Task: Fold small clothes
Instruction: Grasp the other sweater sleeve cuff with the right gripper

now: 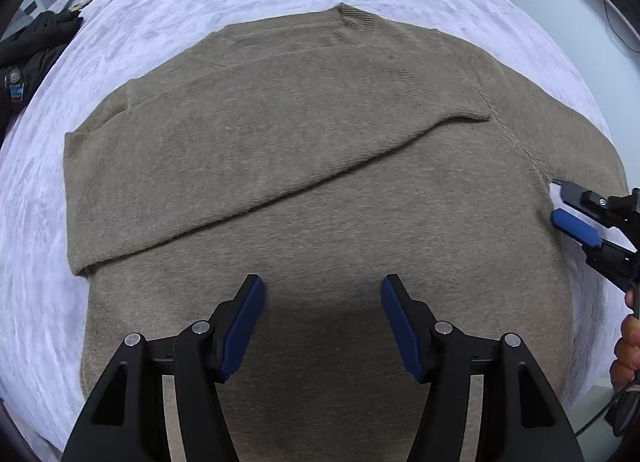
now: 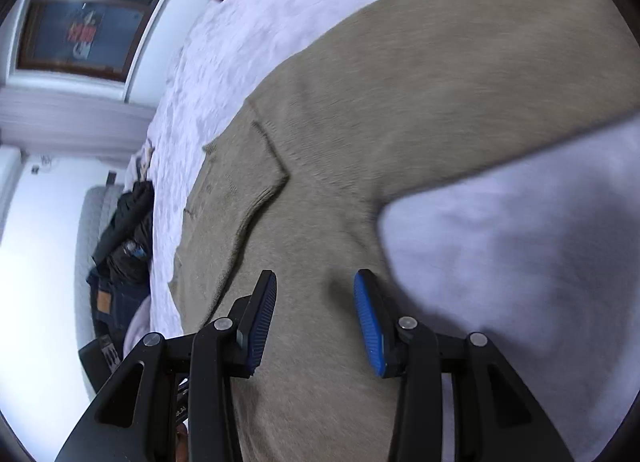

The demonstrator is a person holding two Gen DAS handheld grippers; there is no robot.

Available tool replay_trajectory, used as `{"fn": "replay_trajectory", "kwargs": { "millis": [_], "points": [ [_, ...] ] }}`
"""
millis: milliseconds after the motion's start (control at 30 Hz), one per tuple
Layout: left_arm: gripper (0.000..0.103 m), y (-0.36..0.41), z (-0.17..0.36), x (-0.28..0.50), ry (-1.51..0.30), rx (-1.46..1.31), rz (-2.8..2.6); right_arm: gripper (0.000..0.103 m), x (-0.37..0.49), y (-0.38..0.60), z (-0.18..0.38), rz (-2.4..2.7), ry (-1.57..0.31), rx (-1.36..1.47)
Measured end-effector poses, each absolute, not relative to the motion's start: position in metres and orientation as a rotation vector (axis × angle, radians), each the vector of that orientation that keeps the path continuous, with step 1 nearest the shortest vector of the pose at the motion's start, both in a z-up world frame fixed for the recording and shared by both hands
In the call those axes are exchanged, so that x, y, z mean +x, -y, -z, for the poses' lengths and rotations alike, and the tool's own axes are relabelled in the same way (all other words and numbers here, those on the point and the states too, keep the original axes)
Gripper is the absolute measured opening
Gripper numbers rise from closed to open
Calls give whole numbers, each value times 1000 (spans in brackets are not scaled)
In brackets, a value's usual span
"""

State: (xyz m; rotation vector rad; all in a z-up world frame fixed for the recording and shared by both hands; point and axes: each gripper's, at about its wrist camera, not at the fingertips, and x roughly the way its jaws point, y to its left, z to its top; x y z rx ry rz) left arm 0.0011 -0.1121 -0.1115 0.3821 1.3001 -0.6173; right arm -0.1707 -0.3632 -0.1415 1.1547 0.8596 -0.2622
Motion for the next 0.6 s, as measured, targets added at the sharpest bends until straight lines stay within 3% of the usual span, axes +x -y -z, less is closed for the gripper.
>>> {"fn": "replay_trajectory", "kwargs": {
  "millis": [233,400,600],
  "points": [
    [63,148,109,-16,-1292,412,651,45,-238,419,127,467,-730,1204],
    [63,184,109,-29,-1300,398,687,45,-299,466,115,723,-536,1295],
    [63,225,105,-47,-1281,415,738,45,-321,496,117,749,-433,1347]
  ]
}}
